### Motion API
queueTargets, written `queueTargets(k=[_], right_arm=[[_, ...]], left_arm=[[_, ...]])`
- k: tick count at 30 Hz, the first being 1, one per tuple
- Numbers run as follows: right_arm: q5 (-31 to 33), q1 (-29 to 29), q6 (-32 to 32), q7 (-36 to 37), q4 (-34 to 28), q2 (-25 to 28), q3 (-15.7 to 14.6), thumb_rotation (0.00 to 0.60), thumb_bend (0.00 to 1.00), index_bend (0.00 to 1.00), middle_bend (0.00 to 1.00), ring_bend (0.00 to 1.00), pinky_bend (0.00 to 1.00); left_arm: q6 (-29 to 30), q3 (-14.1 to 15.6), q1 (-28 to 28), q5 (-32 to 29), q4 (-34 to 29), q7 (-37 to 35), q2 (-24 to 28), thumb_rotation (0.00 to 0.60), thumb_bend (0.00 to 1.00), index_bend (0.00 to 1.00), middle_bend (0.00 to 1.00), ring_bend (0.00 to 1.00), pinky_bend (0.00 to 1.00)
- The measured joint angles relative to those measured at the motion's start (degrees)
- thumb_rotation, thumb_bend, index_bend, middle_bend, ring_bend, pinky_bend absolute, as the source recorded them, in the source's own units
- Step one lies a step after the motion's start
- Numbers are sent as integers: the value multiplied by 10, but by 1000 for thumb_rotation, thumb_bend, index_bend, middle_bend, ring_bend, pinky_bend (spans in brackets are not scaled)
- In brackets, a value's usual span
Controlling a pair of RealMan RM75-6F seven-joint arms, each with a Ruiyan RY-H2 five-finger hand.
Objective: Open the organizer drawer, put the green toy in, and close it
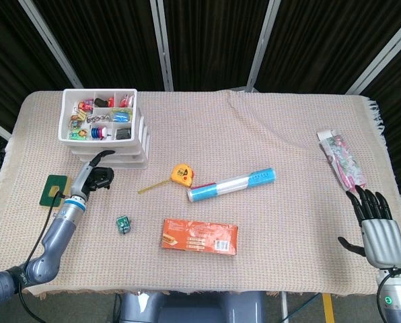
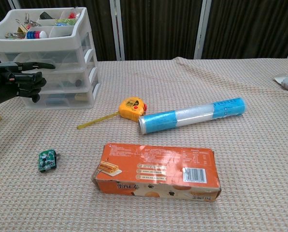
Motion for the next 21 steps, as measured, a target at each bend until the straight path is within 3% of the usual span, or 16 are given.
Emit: queueTargets(k=[8,21], right_arm=[[-1,0,-3,8,-5,4,-3,600,5,93,0,0,19],[-4,0,-5,-1,-5,1,-7,600,6,93,0,0,19]], left_arm=[[-21,-2,4,-1,6,-28,-4,600,689,396,805,786,665],[-7,3,35,51,-12,-69,7,600,690,416,805,786,664]])
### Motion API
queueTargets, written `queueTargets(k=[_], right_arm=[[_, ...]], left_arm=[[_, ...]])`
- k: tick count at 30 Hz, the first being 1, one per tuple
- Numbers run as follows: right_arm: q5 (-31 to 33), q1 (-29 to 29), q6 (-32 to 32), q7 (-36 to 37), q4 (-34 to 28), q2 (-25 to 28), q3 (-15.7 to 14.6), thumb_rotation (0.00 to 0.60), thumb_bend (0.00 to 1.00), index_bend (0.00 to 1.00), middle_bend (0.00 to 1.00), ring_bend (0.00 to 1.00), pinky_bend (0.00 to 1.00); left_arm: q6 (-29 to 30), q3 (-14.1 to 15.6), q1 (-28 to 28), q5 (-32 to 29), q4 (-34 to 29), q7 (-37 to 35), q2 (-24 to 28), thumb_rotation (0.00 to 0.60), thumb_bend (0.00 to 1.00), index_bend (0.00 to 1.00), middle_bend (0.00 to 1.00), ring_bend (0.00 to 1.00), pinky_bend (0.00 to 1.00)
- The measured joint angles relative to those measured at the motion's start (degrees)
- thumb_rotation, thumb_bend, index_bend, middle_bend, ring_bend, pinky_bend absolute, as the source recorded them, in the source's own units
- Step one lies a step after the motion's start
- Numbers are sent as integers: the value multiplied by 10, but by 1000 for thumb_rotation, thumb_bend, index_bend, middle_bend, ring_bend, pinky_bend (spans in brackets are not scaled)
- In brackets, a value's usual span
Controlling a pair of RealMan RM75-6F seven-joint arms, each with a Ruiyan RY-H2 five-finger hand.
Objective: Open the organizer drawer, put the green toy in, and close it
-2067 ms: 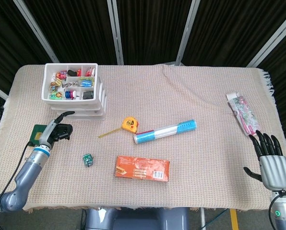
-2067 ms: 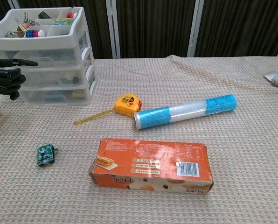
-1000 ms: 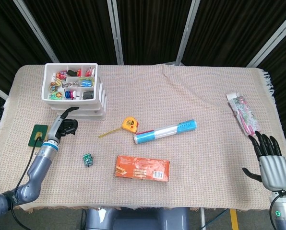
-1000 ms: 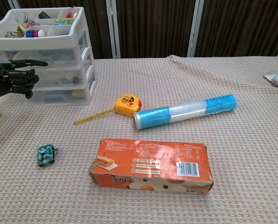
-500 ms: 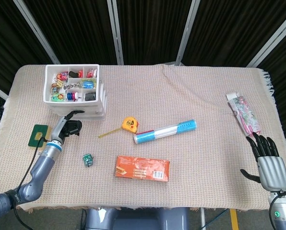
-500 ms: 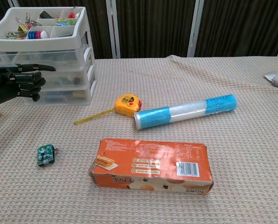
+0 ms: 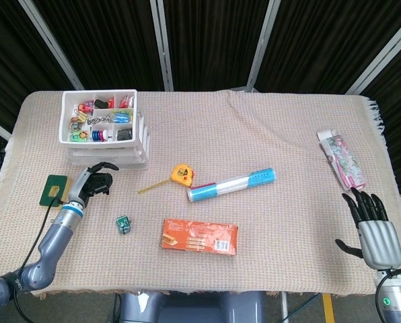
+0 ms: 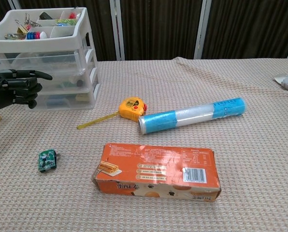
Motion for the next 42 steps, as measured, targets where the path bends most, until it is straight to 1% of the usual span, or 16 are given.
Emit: queueTargets(k=[5,11,14,17,20,23,27,31,35,39,42], right_arm=[[-1,-1,3,-1,-1,-1,0,600,5,93,0,0,19],[-2,-2,5,1,-3,0,0,600,5,93,0,0,19],[-4,-2,7,1,-5,0,0,600,5,93,0,0,19],[-6,-2,8,0,-7,0,0,600,5,93,0,0,19],[-7,-2,9,0,-9,1,0,600,6,93,0,0,19],[-10,-3,11,-1,-10,2,0,600,4,93,0,0,19],[-11,-3,12,1,-11,3,-1,600,5,93,0,0,19],[-14,-3,13,2,-12,5,-2,600,5,93,0,0,19],[-16,-4,15,2,-14,6,-3,600,5,94,0,0,19],[-16,-4,13,1,-14,6,-3,600,5,94,0,0,19],[-15,-3,12,0,-13,5,-3,600,5,94,0,0,19]], left_arm=[[24,8,24,41,-11,-27,8,600,689,416,805,786,663],[49,29,51,82,-8,-51,18,600,688,410,805,786,663],[71,42,59,112,-4,-43,21,600,690,383,805,786,663],[113,56,67,146,0,-7,23,600,689,321,805,786,664],[154,64,73,170,-2,59,26,600,689,294,810,790,668],[195,69,79,190,-15,145,34,600,708,276,820,803,681],[243,72,87,207,-52,270,53,600,715,248,821,809,688],[271,67,90,203,-91,387,74,600,716,199,820,808,688],[274,57,85,161,-136,497,97,600,714,192,819,809,688],[262,43,68,81,-171,595,118,600,714,193,819,808,688],[252,34,49,20,-182,651,124,600,714,193,818,809,688]])
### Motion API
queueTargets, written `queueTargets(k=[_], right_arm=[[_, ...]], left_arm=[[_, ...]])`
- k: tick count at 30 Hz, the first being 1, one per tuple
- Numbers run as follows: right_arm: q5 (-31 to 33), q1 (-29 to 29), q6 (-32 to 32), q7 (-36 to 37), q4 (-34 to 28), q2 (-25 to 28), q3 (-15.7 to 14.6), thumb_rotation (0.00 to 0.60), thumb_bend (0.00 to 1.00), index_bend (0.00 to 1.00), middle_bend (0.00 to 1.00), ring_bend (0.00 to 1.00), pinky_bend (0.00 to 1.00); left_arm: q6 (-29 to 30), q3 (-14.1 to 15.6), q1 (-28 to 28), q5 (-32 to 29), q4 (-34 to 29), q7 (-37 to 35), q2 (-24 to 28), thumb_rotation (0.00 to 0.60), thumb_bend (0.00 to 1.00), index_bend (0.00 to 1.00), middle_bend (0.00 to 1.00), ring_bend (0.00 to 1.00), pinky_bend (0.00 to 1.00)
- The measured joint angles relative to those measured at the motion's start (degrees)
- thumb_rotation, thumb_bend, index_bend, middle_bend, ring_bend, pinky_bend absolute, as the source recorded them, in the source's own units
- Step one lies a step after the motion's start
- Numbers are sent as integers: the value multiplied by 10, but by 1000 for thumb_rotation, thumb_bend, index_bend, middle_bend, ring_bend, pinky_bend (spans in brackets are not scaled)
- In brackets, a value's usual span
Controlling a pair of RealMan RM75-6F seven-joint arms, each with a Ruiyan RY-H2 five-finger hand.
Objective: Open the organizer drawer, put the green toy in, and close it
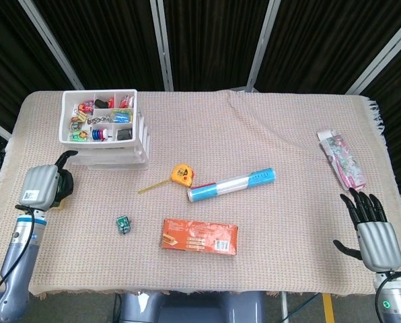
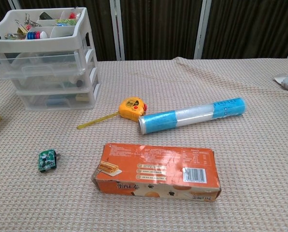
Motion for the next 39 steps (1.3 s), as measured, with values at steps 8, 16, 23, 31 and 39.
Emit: queueTargets(k=[8,16,23,31,39], right_arm=[[2,0,-2,2,1,0,0,600,5,94,0,0,19],[2,1,-3,0,2,-1,0,600,4,93,0,0,19],[0,1,-3,-4,3,-3,-1,600,5,93,0,0,19],[-2,2,-4,-8,2,-4,-2,600,5,94,0,0,19],[-3,1,-2,-9,0,-4,-3,600,5,94,0,0,19]], left_arm=[[-23,-12,-54,-136,4,81,-6,600,714,195,814,808,688],[-45,-3,-85,-186,37,86,-23,600,715,264,814,808,688],[-46,4,-84,-173,31,54,-20,600,713,426,813,808,688],[-26,31,-62,-104,-10,22,5,600,715,455,812,808,688],[-16,59,-43,-61,-26,-8,27,600,715,460,813,809,688]])
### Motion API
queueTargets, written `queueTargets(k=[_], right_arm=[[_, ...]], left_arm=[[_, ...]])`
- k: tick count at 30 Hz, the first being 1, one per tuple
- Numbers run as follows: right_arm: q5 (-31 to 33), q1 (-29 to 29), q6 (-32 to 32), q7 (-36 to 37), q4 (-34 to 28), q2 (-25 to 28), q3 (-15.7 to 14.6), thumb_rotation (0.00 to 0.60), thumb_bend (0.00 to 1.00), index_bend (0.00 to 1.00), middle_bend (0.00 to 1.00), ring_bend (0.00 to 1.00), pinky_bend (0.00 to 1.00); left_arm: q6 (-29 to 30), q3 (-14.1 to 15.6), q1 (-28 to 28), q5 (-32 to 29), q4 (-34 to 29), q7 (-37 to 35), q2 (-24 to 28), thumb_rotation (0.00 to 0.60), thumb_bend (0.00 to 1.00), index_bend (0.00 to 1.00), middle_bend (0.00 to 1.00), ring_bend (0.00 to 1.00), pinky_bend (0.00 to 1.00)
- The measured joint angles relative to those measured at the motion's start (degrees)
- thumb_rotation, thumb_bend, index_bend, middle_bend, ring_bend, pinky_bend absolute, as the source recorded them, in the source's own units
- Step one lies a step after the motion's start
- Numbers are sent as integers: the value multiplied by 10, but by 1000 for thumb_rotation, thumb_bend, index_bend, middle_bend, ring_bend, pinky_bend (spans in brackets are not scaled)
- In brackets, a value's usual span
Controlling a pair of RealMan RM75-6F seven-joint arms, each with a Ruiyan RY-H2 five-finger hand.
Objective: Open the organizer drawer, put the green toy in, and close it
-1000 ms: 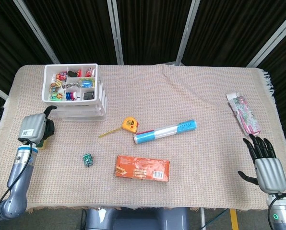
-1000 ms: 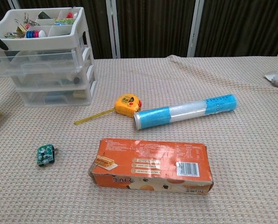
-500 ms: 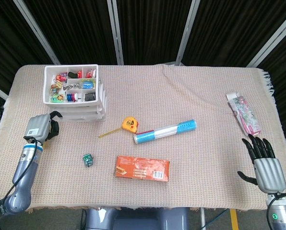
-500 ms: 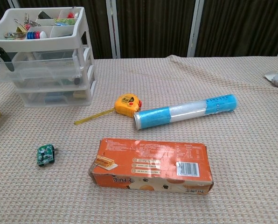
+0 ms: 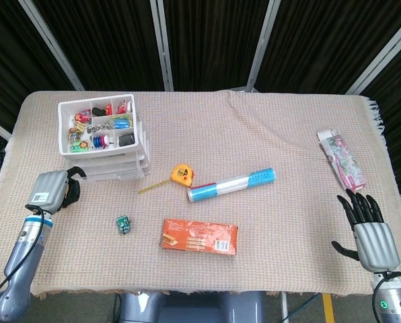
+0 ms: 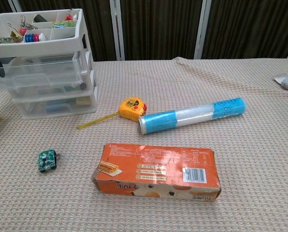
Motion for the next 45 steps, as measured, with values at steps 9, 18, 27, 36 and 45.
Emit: queueTargets(k=[9,18,27,36,45], right_arm=[[-4,0,1,-5,-2,-1,-2,600,5,93,0,0,19],[-3,0,0,-3,-2,-1,-1,600,5,93,0,0,19],[-3,-1,2,0,-3,1,-1,600,5,93,0,0,19],[-6,-1,4,-3,-4,1,-2,600,6,93,0,0,20],[-5,-2,4,-3,-6,1,-1,600,5,93,0,0,19]], left_arm=[[-9,16,10,21,4,-32,10,600,714,389,812,809,688],[-20,27,4,32,2,-43,9,600,713,377,812,808,688],[-15,36,5,48,-19,-46,11,600,714,389,812,808,688],[2,54,22,98,-42,-69,29,600,713,394,811,808,687],[6,75,38,134,-38,-95,42,600,715,392,809,808,687]])
